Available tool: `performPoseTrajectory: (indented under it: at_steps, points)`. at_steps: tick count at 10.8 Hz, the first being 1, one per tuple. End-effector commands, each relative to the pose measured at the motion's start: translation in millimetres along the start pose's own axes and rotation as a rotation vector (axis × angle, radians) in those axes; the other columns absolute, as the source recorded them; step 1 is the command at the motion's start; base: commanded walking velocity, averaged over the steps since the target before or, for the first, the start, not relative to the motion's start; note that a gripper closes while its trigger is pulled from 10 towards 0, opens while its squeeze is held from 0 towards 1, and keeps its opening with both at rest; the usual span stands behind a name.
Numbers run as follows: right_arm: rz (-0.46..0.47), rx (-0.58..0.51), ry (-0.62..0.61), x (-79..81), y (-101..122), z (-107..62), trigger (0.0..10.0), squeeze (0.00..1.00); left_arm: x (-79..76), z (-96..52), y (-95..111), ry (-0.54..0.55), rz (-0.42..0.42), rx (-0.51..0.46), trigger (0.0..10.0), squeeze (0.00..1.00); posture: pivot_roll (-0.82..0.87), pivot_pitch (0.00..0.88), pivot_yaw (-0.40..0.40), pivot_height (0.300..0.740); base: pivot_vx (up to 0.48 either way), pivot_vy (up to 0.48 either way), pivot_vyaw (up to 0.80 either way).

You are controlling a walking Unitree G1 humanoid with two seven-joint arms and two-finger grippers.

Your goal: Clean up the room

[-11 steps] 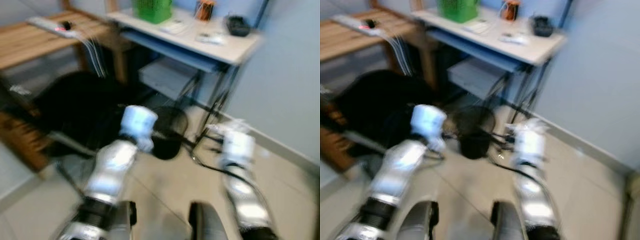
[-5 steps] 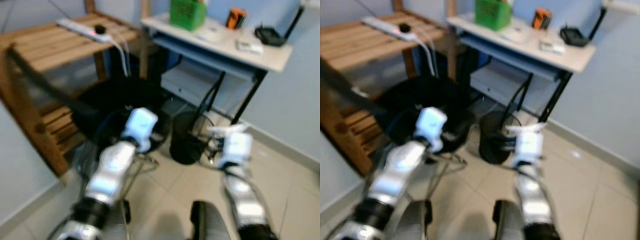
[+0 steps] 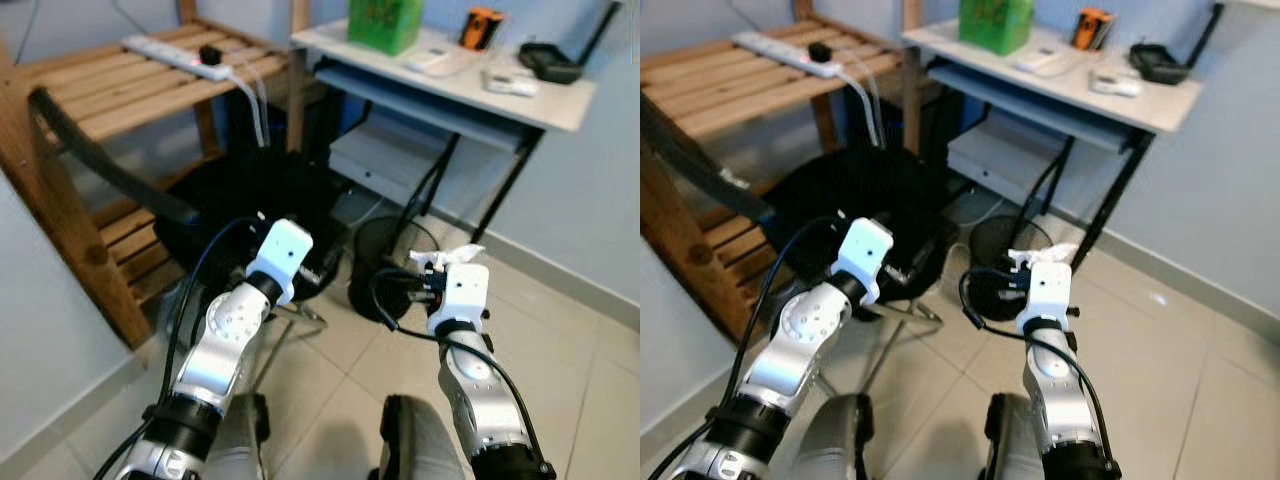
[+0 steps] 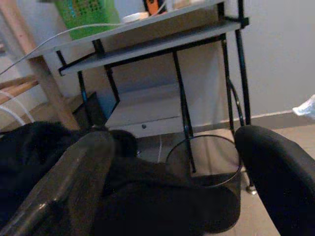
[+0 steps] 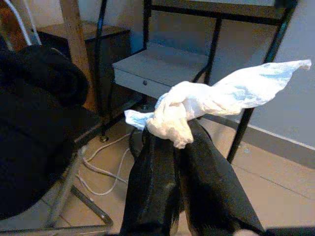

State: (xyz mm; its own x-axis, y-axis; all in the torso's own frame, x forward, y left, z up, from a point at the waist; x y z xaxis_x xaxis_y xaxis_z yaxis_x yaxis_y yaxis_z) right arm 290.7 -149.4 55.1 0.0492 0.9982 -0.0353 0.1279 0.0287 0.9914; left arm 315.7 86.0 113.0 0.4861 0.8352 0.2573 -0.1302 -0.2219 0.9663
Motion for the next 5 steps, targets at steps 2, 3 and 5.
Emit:
performPoseTrajectory:
  at_steps: [2, 3, 5]
  points:
    - [0.002, -0.005, -0.008, -2.8, -0.4, -0.4, 10.0, 0.00, 0.5, 4.2, 4.7, -0.003, 0.015, -0.010, 10.0, 0.00, 0.06, 0.000, -0.024, 0.578, 0.465, 0.000, 0.00]
    - [0.003, -0.003, -0.006, -2.4, -0.9, -1.0, 10.0, 0.00, 1.2, 3.6, 3.8, 0.000, 0.015, -0.008, 10.0, 0.00, 0.06, 0.000, -0.025, 0.578, 0.465, 0.000, 0.00]
    - [0.003, -0.002, 0.001, -0.8, -1.5, -1.0, 10.0, 0.00, 1.8, 3.2, 2.6, 0.005, 0.011, -0.004, 10.0, 0.00, 0.07, 0.000, -0.025, 0.578, 0.463, 0.000, 0.00]
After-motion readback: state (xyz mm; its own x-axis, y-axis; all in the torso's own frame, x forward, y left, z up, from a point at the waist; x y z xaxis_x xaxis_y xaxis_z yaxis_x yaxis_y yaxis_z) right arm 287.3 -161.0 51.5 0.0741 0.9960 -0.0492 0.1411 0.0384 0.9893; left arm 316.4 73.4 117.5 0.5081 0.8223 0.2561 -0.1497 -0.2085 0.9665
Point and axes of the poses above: a point about 5 cm out from each wrist's last joint towards the gripper, its own z axis pointing out of the wrist towards the gripper, its own y axis along the axis of the wrist's last joint, x = y × z, the point moved 1 cm from there along z, pointing out of the wrist towards the gripper, and after that the axes turned 1 degree about -z, right-handed, at the moved point
